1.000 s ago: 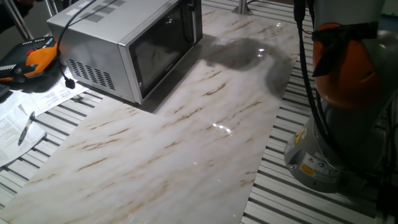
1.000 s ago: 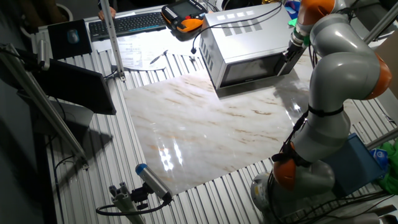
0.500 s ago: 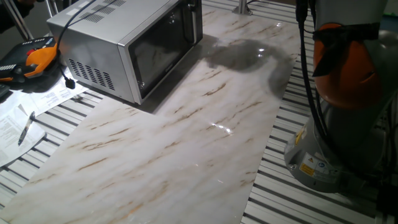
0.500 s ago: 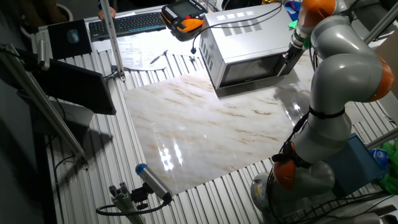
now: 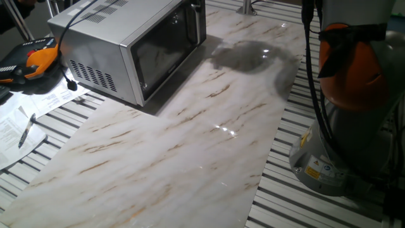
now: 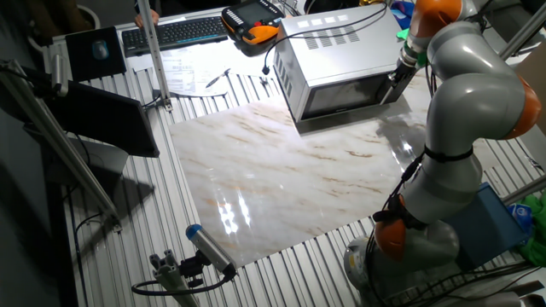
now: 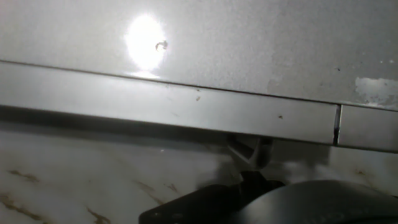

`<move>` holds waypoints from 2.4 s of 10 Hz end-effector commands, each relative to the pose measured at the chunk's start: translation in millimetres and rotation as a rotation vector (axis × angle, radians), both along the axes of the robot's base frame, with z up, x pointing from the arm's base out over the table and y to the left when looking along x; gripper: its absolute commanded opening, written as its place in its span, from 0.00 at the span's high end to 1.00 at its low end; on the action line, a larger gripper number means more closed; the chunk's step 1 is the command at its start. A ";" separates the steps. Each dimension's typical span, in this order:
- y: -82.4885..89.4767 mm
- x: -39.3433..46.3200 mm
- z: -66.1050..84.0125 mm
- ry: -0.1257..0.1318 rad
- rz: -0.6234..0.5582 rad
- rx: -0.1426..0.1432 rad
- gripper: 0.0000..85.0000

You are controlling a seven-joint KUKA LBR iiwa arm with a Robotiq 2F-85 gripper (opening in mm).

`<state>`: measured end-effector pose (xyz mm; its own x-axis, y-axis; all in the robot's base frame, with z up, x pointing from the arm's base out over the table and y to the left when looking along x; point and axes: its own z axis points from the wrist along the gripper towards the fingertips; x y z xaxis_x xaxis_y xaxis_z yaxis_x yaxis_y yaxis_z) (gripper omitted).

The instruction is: Open the microwave door

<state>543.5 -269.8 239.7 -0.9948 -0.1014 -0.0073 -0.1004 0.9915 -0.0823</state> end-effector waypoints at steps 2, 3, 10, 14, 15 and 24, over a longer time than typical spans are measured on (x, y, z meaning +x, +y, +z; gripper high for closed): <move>1.3 -2.1 3.3 0.004 -0.001 0.002 1.00; 2.4 -3.4 6.2 0.019 -0.008 0.006 1.00; 4.7 0.2 14.8 -0.030 -0.116 -0.031 0.40; 1.9 2.0 12.1 -0.046 -0.108 -0.044 0.40; -2.5 3.2 8.6 -0.046 -0.102 -0.033 0.40; -7.0 10.8 -10.8 -0.068 -0.088 -0.005 0.40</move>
<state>554.4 -276.8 228.7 -0.9970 -0.0151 -0.0758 -0.0083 0.9959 -0.0897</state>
